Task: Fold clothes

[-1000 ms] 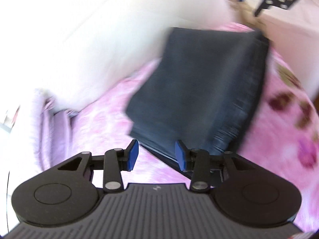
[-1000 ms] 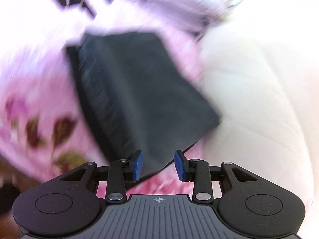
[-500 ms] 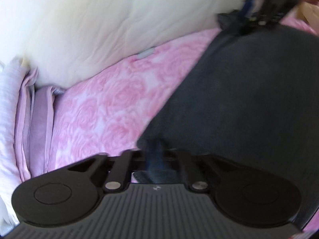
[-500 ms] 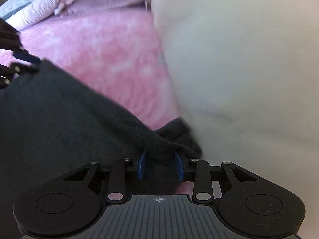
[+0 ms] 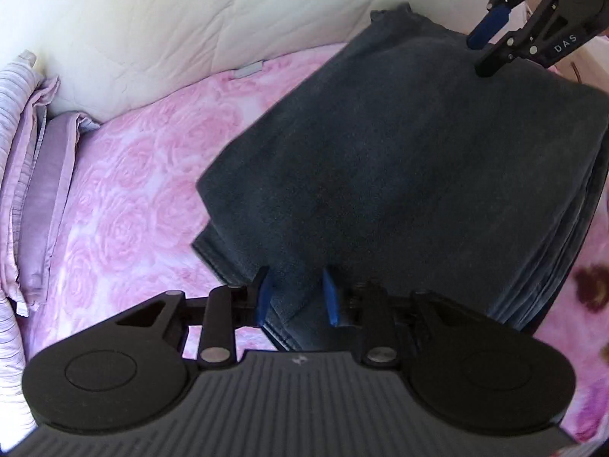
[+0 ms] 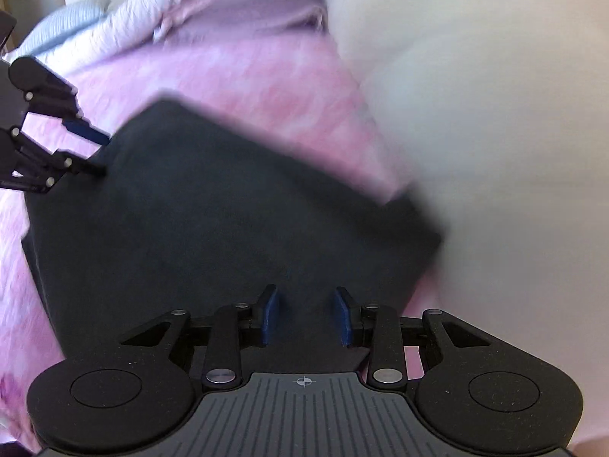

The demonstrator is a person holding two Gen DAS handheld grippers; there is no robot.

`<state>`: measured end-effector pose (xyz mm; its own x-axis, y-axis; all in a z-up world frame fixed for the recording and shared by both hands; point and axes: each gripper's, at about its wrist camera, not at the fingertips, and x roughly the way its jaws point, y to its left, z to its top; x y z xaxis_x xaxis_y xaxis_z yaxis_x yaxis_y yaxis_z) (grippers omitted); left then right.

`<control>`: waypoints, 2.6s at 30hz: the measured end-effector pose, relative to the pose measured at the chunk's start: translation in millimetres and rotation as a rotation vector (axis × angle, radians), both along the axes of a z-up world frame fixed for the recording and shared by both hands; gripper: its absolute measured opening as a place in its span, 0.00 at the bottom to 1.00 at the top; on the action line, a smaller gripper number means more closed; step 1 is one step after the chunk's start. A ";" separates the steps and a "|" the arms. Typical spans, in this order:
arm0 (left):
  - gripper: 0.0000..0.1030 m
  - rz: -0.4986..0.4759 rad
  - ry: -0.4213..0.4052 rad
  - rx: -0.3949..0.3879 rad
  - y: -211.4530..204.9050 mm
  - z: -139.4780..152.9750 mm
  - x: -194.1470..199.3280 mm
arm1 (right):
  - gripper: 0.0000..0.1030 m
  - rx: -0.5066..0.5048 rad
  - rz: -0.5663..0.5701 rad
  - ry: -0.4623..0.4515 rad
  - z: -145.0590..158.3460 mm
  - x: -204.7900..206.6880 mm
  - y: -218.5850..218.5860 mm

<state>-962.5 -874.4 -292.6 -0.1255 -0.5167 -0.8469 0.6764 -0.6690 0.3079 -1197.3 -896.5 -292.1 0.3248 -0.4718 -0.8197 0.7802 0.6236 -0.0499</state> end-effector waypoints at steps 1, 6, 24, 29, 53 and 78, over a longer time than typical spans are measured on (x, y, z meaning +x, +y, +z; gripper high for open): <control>0.24 0.020 0.016 0.014 -1.4 5.1 3.5 | 0.37 0.009 0.003 0.000 -2.3 1.9 5.2; 0.28 0.108 0.092 0.076 28.5 32.1 33.4 | 0.37 0.005 0.014 -0.027 25.0 -0.4 40.8; 0.45 -0.351 -0.199 -0.145 128.2 6.5 2.5 | 0.56 -0.052 0.249 0.181 21.5 39.0 135.3; 0.32 -0.380 -0.285 -0.139 124.7 -19.6 -9.8 | 0.56 -0.064 0.345 0.318 -15.4 53.4 135.1; 0.61 0.135 -0.045 0.049 133.8 40.5 4.7 | 0.76 0.059 0.022 0.150 28.6 8.2 142.5; 0.88 0.455 0.364 -0.084 350.1 207.1 67.4 | 0.76 -0.078 -0.569 -0.227 220.6 55.7 377.1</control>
